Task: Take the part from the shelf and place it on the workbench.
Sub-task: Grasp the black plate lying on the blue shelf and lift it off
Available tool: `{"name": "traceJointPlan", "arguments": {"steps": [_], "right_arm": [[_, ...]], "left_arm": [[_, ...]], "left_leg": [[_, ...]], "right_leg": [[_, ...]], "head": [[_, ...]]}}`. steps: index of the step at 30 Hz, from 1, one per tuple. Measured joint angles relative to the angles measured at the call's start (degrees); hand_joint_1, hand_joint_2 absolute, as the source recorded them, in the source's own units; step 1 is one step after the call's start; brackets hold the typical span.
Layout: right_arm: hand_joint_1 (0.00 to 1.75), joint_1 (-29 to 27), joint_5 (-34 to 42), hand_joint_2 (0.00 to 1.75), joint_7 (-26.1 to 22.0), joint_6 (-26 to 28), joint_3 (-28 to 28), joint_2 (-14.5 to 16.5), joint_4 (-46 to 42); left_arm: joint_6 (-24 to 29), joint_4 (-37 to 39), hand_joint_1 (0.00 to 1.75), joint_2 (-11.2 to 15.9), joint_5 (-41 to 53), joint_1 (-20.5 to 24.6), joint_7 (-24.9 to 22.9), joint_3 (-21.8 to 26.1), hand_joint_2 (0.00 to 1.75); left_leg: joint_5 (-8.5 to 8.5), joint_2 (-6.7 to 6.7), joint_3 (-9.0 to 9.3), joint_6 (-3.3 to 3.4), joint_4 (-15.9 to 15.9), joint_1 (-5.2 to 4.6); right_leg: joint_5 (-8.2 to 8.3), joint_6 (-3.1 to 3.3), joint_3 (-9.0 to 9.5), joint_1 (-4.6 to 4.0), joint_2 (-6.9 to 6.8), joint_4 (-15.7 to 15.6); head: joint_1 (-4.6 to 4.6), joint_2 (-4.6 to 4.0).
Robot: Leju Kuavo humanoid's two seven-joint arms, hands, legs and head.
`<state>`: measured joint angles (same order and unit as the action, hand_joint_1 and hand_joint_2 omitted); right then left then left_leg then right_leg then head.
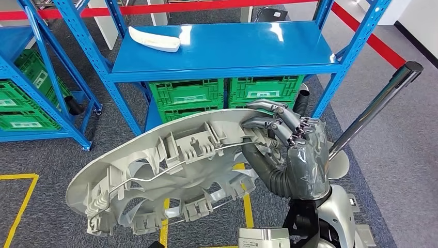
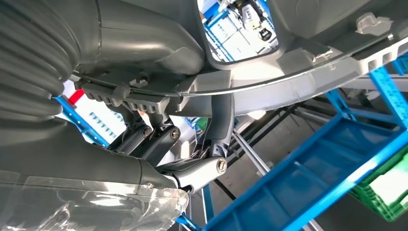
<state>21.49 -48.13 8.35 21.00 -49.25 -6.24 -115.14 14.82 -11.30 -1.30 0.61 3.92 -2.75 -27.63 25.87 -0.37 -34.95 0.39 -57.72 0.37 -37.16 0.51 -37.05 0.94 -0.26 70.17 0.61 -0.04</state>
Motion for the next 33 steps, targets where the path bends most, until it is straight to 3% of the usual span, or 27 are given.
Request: {"name": "traceJointPlan", "arguments": {"steps": [33], "right_arm": [[1.75,-0.1,0.0,1.75,0.0,0.0,0.0,-0.1,0.0]], "left_arm": [[-0.1,0.0,0.00,-0.1,0.0,0.0,0.0,0.0,1.75]], "left_leg": [[0.03,-0.91,0.01,0.09,-0.1,-0.18]], "right_leg": [[-1.19,0.02,-2.89,-0.10,0.13,5.1]], "head": [[-0.15,0.00]]}}
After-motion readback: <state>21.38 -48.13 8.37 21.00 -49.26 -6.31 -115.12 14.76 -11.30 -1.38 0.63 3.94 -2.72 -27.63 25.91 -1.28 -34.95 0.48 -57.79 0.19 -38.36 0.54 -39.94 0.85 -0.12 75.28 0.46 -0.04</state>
